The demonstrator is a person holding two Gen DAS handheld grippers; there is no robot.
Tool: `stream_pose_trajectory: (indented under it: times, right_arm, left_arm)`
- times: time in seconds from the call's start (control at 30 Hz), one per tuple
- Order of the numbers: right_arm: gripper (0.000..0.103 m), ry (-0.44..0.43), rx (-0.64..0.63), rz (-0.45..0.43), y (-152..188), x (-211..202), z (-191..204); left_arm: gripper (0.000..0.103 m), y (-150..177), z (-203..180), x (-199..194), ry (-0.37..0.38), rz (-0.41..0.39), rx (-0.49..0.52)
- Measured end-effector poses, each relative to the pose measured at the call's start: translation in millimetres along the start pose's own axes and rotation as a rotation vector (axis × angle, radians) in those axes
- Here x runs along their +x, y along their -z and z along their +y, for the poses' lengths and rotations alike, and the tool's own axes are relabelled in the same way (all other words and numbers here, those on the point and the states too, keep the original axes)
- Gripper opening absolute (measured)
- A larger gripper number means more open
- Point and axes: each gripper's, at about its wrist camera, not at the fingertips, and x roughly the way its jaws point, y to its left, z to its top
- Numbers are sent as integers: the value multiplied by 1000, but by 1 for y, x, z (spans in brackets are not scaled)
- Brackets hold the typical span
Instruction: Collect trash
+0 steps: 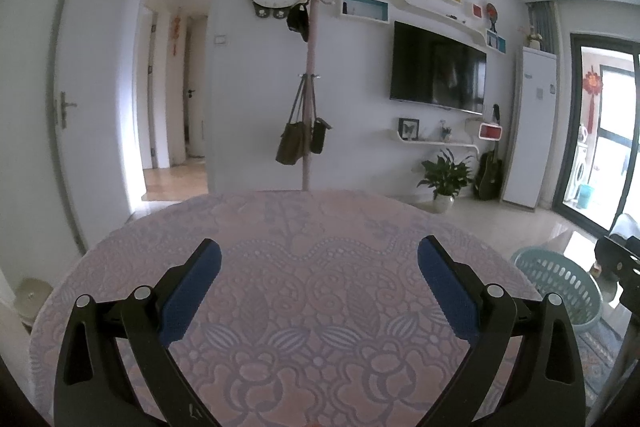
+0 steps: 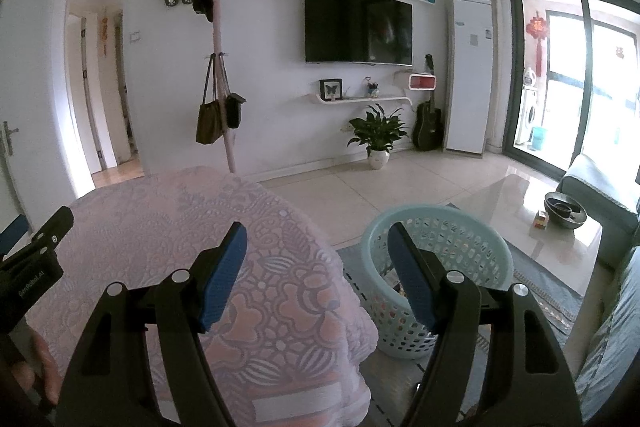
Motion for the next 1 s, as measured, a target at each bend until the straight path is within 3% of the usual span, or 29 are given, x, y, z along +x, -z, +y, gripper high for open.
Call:
stream_pose_trajectory:
  times: [1.0]
  right_arm:
    - [69, -1, -7, -1, 0, -1, 1]
  left_arm:
    - [96, -1, -1, -3, 1, 2, -9]
